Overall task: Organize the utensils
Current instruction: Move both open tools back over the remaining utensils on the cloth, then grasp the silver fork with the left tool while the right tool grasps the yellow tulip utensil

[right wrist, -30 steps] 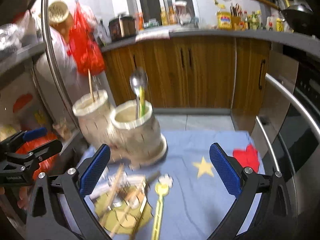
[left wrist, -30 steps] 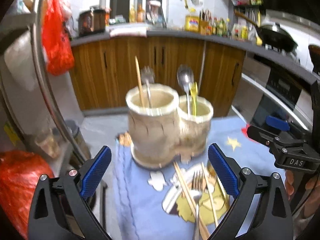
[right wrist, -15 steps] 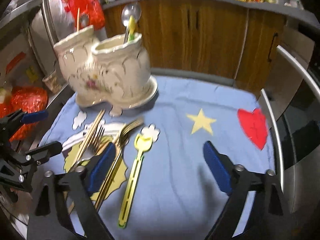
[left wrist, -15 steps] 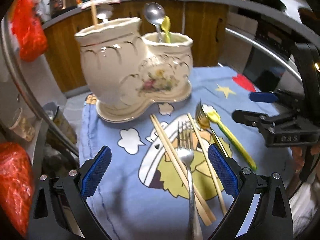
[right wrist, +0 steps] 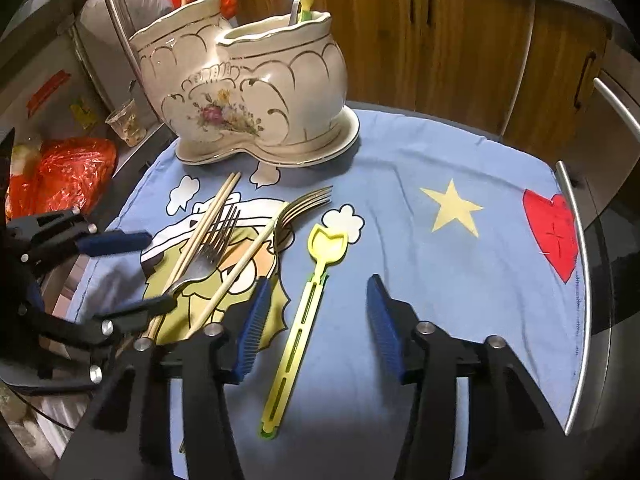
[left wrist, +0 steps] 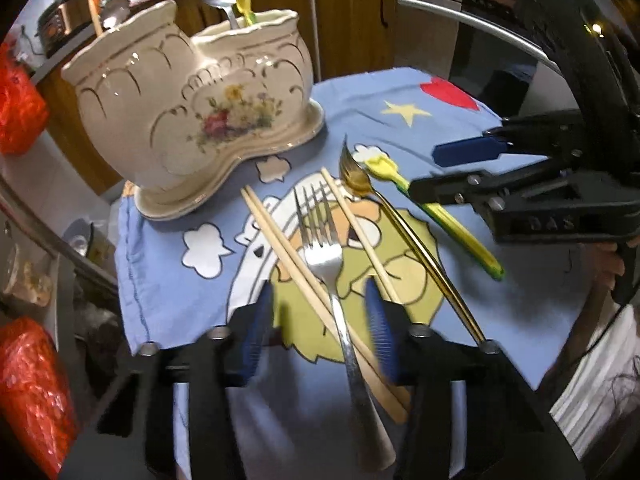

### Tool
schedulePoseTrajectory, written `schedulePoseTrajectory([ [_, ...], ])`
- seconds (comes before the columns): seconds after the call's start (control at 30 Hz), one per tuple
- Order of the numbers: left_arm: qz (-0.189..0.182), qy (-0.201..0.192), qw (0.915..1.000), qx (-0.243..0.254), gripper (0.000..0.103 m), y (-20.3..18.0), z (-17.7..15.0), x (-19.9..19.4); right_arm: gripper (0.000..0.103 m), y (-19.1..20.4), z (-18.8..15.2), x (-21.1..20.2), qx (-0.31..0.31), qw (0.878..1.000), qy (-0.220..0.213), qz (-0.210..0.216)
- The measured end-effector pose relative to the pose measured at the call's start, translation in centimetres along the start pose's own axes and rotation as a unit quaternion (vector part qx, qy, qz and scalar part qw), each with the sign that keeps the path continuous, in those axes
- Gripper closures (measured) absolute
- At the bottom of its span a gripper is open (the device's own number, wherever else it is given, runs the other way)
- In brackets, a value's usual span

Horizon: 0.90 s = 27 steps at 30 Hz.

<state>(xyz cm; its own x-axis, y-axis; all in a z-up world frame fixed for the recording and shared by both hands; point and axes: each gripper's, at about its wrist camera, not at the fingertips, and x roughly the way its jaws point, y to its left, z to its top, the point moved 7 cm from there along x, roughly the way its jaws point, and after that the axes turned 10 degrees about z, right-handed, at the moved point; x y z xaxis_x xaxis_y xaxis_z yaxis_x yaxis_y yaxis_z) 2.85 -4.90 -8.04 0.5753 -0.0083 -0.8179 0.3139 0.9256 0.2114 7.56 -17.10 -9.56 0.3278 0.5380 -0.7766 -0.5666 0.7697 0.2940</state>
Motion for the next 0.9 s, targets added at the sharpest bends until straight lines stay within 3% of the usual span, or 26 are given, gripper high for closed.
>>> schedulePoseTrajectory([
  [0.2,-0.018,0.005,0.9997,0.015,0.078,-0.9,-0.2,0.0,0.07,0.3,-0.1,0.2,-0.008,1.0,0.007,0.007],
  [0.47,-0.01,0.016,0.9996,0.022,0.091,-0.8,-0.4,0.8,0.073,0.2,-0.3,0.8,-0.006,1.0,0.016,0.007],
  [0.73,-0.014,0.011,0.9997,0.018,0.097,-1.2,-0.2,0.9,0.077,0.0,-0.1,1.6,0.013,0.999,0.02,0.025],
  [0.9,-0.033,0.012,0.9994,-0.002,0.097,-0.6,-0.1,1.0,0.088,0.3,0.1,2.1,-0.018,1.0,0.014,-0.011],
])
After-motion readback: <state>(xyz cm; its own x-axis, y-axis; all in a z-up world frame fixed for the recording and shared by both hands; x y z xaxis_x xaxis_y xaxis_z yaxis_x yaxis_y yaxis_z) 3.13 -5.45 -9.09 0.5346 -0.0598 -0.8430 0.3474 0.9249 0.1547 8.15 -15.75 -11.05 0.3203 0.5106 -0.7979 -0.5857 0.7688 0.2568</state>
